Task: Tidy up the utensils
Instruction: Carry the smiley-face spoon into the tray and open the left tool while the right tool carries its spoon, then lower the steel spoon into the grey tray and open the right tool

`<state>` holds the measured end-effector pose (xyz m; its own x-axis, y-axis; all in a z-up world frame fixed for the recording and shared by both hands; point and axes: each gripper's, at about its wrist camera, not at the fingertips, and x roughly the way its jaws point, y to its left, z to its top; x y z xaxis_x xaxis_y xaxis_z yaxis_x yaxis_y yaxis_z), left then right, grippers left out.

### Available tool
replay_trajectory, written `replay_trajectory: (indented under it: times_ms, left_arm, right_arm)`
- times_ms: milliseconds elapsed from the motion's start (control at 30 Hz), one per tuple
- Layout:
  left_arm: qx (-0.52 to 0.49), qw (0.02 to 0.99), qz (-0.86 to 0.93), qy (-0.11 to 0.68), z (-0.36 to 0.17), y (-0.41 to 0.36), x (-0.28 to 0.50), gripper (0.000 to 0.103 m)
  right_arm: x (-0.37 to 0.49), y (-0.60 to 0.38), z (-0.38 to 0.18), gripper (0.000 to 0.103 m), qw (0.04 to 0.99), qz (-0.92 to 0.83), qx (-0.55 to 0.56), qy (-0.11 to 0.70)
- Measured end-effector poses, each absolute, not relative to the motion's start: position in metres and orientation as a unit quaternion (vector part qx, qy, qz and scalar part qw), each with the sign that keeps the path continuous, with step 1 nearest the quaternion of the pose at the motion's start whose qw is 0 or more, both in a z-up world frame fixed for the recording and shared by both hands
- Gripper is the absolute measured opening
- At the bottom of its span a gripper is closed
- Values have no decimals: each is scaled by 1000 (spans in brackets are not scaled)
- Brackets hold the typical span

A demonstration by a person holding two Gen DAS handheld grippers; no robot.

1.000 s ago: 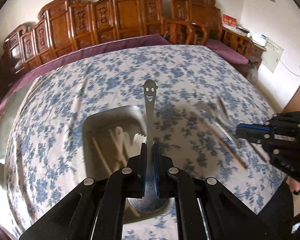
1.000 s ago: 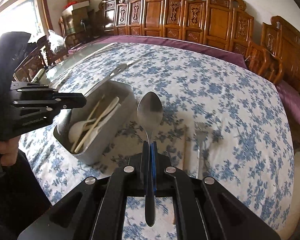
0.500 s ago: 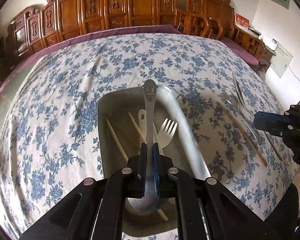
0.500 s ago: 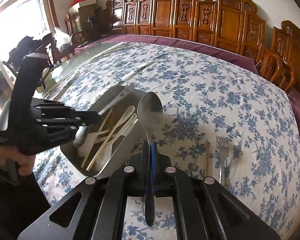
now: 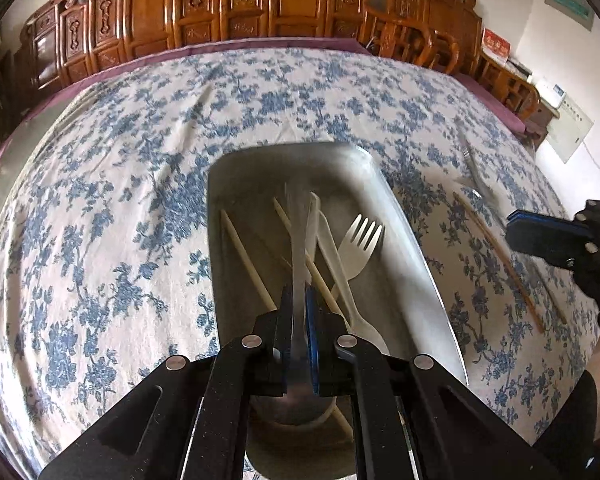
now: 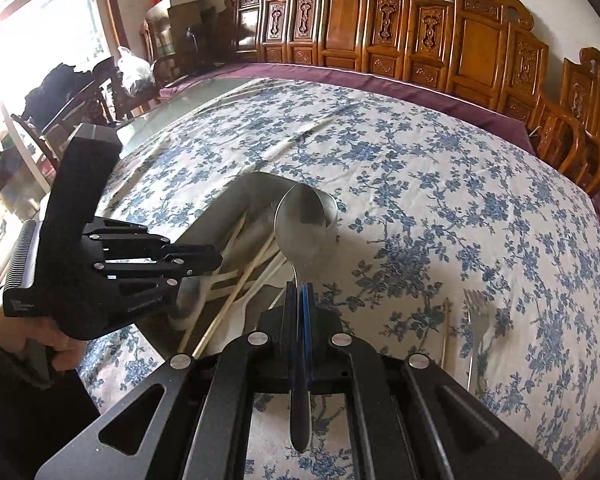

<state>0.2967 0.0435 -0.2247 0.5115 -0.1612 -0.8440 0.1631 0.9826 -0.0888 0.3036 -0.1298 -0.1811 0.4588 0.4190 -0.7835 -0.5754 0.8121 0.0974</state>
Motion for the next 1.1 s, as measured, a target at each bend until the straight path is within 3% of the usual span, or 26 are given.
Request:
replay_trajectory:
  times_ms: [667, 1100]
  left_arm:
    - [-10, 898, -43, 438, -194, 96, 290, 6]
    - [-37, 898, -10, 438, -194, 138, 296, 7]
  right_arm:
    - [315, -71, -177, 4, 845, 321, -64, 424]
    - [330, -47, -211, 4, 829, 321, -23, 458]
